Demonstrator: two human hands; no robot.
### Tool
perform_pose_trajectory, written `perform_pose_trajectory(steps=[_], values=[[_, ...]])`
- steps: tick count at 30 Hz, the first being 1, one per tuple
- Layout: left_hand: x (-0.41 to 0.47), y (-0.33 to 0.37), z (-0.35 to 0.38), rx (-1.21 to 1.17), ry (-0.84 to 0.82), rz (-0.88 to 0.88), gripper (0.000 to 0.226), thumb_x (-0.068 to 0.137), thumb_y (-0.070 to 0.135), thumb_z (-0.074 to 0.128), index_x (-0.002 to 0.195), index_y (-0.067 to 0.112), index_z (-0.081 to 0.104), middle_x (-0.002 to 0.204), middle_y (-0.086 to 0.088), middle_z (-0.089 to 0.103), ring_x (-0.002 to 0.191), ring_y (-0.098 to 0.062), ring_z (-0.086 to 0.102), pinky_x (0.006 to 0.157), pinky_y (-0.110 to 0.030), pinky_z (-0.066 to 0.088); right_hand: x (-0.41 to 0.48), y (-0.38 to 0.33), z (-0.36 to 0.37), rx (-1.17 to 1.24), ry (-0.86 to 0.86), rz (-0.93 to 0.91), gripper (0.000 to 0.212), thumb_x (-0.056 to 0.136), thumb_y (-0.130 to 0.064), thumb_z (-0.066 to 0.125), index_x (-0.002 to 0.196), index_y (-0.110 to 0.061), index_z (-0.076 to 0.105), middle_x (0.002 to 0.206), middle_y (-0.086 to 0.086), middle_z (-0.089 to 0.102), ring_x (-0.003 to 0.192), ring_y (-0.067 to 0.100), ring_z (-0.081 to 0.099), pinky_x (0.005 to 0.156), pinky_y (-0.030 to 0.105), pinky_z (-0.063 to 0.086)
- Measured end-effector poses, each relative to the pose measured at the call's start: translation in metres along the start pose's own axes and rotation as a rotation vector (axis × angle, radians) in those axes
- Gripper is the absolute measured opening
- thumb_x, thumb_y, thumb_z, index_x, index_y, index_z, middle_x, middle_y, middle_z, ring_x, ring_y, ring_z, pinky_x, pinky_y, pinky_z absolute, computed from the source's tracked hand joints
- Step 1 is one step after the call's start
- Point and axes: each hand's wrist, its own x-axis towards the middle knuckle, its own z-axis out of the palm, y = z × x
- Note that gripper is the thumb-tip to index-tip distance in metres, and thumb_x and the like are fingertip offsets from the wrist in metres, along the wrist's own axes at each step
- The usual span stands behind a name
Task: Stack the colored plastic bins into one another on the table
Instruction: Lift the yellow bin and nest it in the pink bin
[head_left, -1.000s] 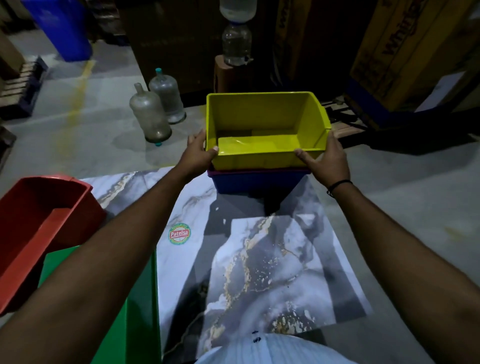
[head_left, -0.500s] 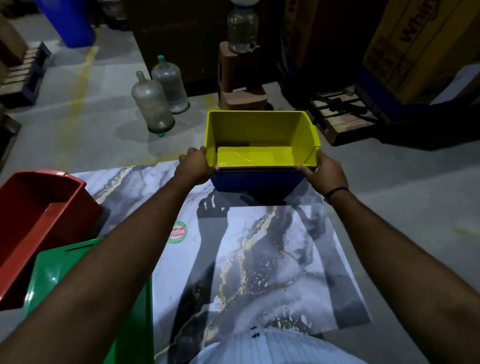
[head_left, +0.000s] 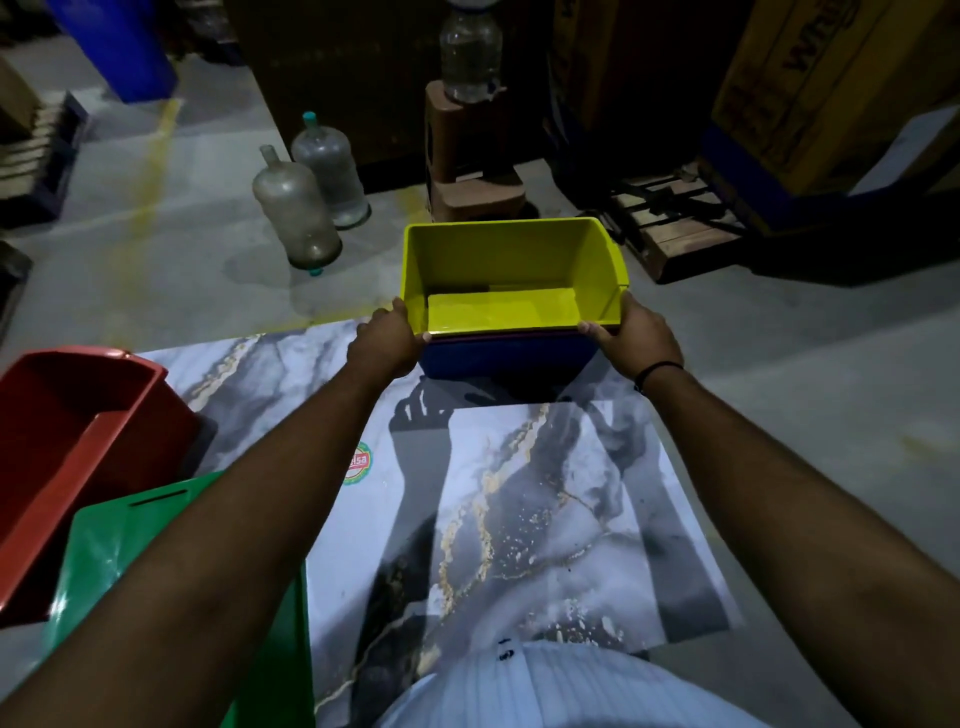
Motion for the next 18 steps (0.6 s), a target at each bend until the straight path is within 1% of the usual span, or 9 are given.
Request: perform_pose_trajectory(steps=[2,3,5,6,7,9,10,13,18], values=[[-0.006,-0.003,-0.003,-0.008,-0.004,0.008,0.076,0.100,0.047,0.053,0.158,0.007,0.023,0.137,-0.030,0.052,0.122,-0.051,0.053,0.098,-0.055,0.049,0.001,-0.001,-0.004,-0.035,-0.053,0.013,0.075,0.083,-0.069,0.062,0.130,-0.011,0.048,0.120,0.023,0.064,0.108,0.045,0.060,0.080,0.047,0.052],[-0.011,-0.004,-0.005,-0.029,0.007,0.007,0.073,0.100,0.048,0.053,0.157,0.011,0.027,0.138,-0.030,0.051,0.124,-0.051,0.052,0.099,-0.055,0.048,0.001,-0.002,-0.004,-0.074,-0.071,0.027,0.080,0.082,-0.070,0.061,0.135,-0.012,0.045,0.129,0.023,0.060,0.115,0.045,0.056,0.088,0.051,0.051],[-0.026,-0.009,-0.007,-0.084,0.056,-0.004,0.066,0.098,0.055,0.054,0.151,0.017,0.042,0.140,-0.027,0.050,0.127,-0.050,0.051,0.101,-0.055,0.046,-0.007,-0.008,-0.001,-0.159,-0.052,0.058,0.087,0.084,-0.070,0.059,0.147,-0.014,0.036,0.152,0.022,0.040,0.135,0.046,0.039,0.104,0.057,0.038],[-0.035,-0.012,-0.007,-0.103,0.086,-0.013,0.065,0.097,0.058,0.053,0.147,0.017,0.046,0.142,-0.025,0.050,0.128,-0.050,0.051,0.101,-0.056,0.046,-0.015,-0.012,0.002,-0.179,0.007,0.048,0.086,0.087,-0.068,0.057,0.150,-0.014,0.034,0.158,0.023,0.030,0.141,0.046,0.031,0.107,0.059,0.032],[-0.045,-0.015,-0.008,-0.115,0.120,-0.020,0.067,0.097,0.061,0.053,0.146,0.016,0.047,0.143,-0.023,0.050,0.129,-0.049,0.051,0.101,-0.057,0.047,-0.024,-0.018,0.006,-0.182,0.090,0.006,0.082,0.090,-0.064,0.057,0.150,-0.012,0.036,0.159,0.023,0.026,0.143,0.046,0.027,0.108,0.060,0.029],[-0.066,-0.025,-0.010,-0.139,0.203,-0.014,0.071,0.095,0.063,0.052,0.148,0.016,0.047,0.145,-0.019,0.051,0.130,-0.046,0.052,0.101,-0.057,0.048,-0.043,-0.034,0.018,-0.169,0.226,-0.120,0.073,0.092,-0.058,0.055,0.145,-0.010,0.042,0.156,0.024,0.031,0.141,0.046,0.031,0.105,0.059,0.031],[-0.076,-0.031,-0.013,-0.157,0.248,-0.004,0.070,0.095,0.063,0.052,0.148,0.017,0.047,0.145,-0.017,0.052,0.130,-0.044,0.053,0.101,-0.056,0.048,-0.051,-0.043,0.025,-0.154,0.251,-0.174,0.070,0.093,-0.057,0.053,0.144,-0.010,0.045,0.154,0.023,0.035,0.139,0.045,0.033,0.103,0.057,0.031],[-0.101,-0.052,-0.023,-0.212,0.350,0.015,0.063,0.095,0.060,0.053,0.144,0.020,0.052,0.142,-0.011,0.058,0.127,-0.038,0.057,0.102,-0.053,0.048,-0.068,-0.079,0.045,-0.086,0.259,-0.304,0.065,0.093,-0.057,0.051,0.140,-0.012,0.050,0.149,0.018,0.044,0.135,0.043,0.039,0.104,0.054,0.031],[-0.136,-0.095,-0.037,-0.270,0.444,-0.010,0.056,0.092,0.065,0.051,0.126,0.024,0.067,0.127,-0.002,0.069,0.119,-0.027,0.064,0.098,-0.048,0.052,-0.089,-0.141,0.074,0.014,0.205,-0.455,0.059,0.093,-0.057,0.051,0.135,-0.015,0.055,0.143,0.014,0.050,0.132,0.038,0.043,0.103,0.052,0.033]])
